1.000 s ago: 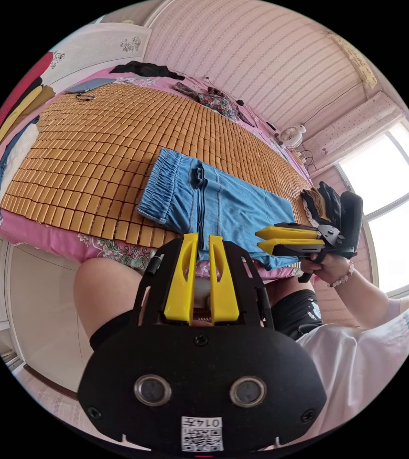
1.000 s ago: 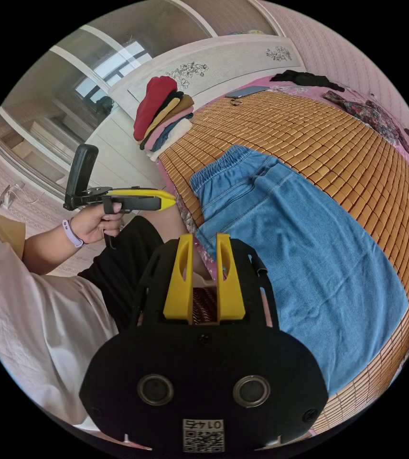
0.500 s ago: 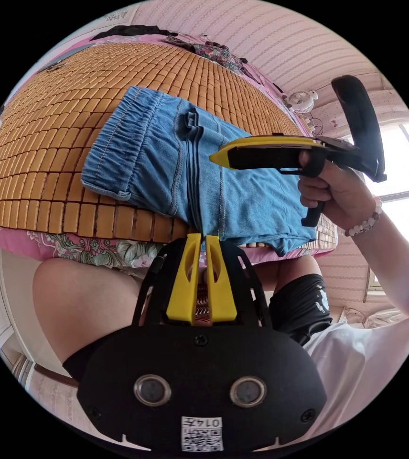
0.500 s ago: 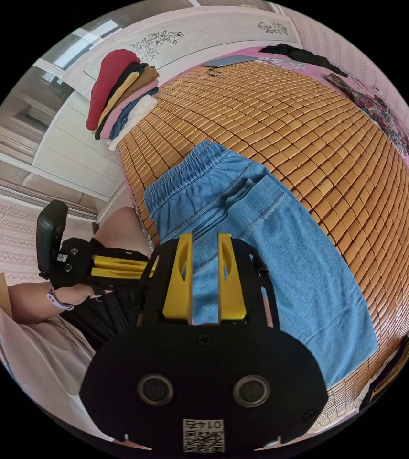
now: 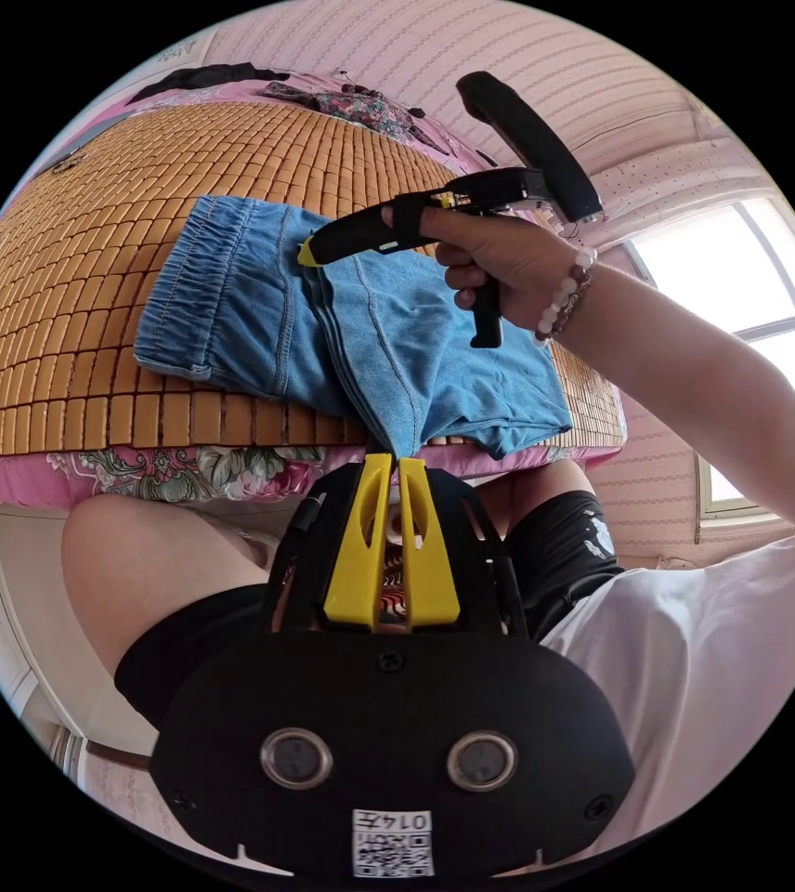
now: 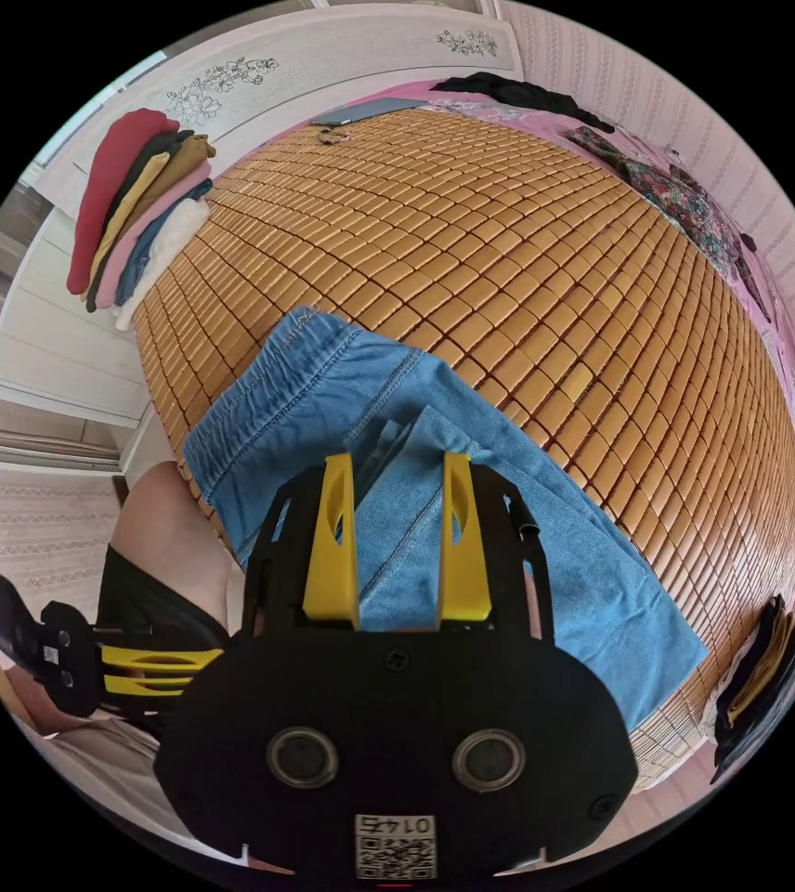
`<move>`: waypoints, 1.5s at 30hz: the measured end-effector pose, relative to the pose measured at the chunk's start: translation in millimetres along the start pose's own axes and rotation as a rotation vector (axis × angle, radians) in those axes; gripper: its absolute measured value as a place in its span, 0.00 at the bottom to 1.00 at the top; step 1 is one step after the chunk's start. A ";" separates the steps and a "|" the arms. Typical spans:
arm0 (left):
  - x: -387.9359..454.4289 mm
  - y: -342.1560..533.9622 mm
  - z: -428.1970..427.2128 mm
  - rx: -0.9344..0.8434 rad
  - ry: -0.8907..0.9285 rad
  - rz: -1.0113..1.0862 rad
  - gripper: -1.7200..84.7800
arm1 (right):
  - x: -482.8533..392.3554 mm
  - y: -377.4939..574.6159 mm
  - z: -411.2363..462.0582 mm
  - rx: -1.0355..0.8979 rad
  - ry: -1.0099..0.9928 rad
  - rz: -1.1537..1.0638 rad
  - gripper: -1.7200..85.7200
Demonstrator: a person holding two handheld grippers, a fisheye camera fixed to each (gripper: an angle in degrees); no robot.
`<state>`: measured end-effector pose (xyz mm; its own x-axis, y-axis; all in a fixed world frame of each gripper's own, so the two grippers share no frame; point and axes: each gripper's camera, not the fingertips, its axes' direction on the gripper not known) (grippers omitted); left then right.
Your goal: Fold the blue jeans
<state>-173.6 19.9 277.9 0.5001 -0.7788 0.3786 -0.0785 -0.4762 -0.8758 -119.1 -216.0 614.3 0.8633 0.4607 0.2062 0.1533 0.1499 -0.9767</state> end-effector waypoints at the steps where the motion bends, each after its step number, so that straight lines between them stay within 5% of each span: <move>1: -0.2 1.0 -0.4 0.001 -0.005 -0.001 0.01 | -4.6 -3.7 3.3 0.012 0.079 0.006 0.10; 6: 2.8 4.3 -6.5 0.022 -0.006 0.001 0.01 | -8.9 -1.2 6.9 0.068 0.174 -0.062 0.09; 18: 61.8 15.7 -70.6 0.233 0.006 0.207 0.01 | 67.6 32.5 -109.1 0.443 -0.181 0.048 0.05; 22: 37.1 32.4 -117.7 0.342 -0.112 0.084 0.03 | 49.4 -10.1 -123.3 0.465 -0.402 0.023 0.04; 30: -34.2 64.9 -116.2 0.315 -0.234 -0.192 0.04 | 34.8 -22.3 -68.2 0.438 -0.285 0.079 0.05; 39: 42.1 48.2 -27.2 0.188 -0.047 0.043 0.01 | 64.2 145.5 -32.6 0.125 -0.037 0.110 0.03; 45: 123.8 20.4 49.8 0.088 -0.090 0.301 0.01 | 38.8 181.8 -17.1 0.069 0.079 0.200 0.03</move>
<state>-70.4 -65.9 291.9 0.5404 -0.8381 0.0740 -0.1619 -0.1899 -0.9684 -49.5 -185.8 443.7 0.9084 0.4180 0.0007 -0.0557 0.1226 -0.9909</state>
